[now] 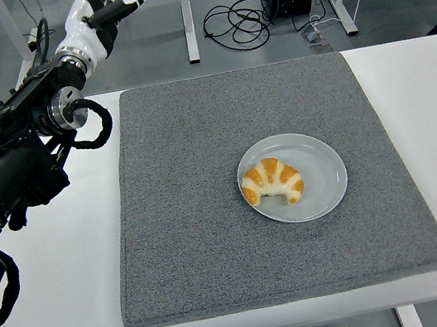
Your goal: Place the bread on the plate
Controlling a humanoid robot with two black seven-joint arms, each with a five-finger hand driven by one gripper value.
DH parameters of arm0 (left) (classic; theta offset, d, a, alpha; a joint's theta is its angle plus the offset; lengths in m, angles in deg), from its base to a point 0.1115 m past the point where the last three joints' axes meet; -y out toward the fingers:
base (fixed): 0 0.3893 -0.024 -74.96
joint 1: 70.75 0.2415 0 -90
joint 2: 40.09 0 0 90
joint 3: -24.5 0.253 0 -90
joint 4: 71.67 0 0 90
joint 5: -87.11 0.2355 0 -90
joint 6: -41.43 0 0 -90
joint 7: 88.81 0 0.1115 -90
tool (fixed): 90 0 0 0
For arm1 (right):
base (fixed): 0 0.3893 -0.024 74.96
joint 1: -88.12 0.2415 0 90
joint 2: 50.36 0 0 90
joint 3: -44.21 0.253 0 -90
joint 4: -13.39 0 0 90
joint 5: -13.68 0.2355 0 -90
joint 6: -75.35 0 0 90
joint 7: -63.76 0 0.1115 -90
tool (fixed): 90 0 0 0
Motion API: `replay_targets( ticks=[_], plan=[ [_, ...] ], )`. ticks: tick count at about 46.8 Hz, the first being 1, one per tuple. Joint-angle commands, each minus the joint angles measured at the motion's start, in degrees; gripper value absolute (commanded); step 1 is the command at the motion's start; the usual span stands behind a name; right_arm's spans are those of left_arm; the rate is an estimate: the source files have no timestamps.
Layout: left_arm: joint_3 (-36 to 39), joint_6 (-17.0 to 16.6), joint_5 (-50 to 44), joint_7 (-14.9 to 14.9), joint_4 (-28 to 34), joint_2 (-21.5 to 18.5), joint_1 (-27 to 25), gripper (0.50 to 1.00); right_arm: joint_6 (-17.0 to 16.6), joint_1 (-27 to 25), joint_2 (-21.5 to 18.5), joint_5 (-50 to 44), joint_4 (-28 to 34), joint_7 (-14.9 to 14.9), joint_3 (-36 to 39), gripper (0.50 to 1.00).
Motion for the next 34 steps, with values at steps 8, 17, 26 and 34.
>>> replay_targets(
  ticks=[8, 17, 26, 34],
  plan=[
    [-6.4, 0.6, -2.3, -4.1, 0.0, 0.0, 4.6, 0.981, 0.1, 0.3, 0.0, -0.1, 0.2, 0.1, 0.1, 1.0],
    [-7.6, 4.7, -3.0, -4.0, 0.0, 0.0, 6.3, 0.983, 0.0, -0.4, 0.0, 0.0, 0.2, 0.1, 0.1, 1.0],
    [-7.0, 8.1, -3.0, -3.4, 0.0, 0.0, 5.6, 0.983, 0.0, -1.6, 0.0, 0.0, 0.4, 0.1, 0.1, 1.0],
    [-6.6, 8.1, -2.5, -3.4, 0.0, 0.0, 5.3, 0.983, 0.1, -1.5, 0.0, 0.0, 0.4, 0.1, 0.1, 1.0]
  ],
)
